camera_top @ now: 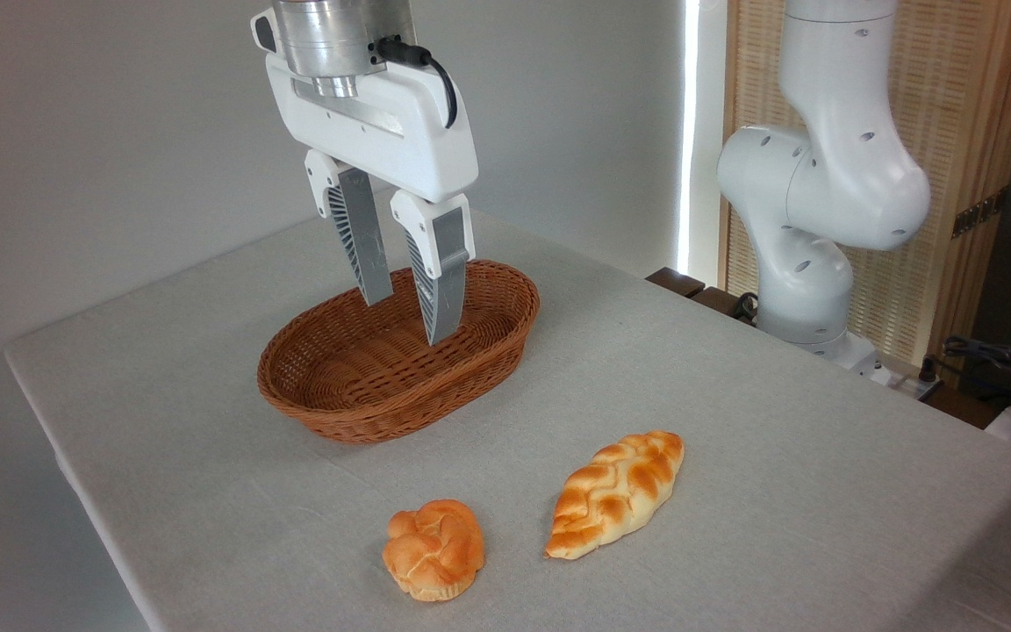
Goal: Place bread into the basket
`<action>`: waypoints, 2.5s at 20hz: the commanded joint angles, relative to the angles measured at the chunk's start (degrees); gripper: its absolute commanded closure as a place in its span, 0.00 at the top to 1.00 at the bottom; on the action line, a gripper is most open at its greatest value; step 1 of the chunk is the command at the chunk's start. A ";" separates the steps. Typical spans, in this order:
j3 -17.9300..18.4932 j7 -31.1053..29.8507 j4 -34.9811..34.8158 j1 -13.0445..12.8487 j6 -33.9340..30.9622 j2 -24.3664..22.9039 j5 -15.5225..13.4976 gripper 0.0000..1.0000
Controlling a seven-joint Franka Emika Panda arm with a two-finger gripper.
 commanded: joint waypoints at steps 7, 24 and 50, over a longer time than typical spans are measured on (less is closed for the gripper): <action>0.97 1.48 0.46 -0.28 -1.57 -0.19 -0.73 1.00; 1.06 1.30 -0.07 -0.19 -1.48 -0.80 -0.56 1.00; 3.52 3.23 -34.34 -0.28 17.85 -18.47 11.82 1.00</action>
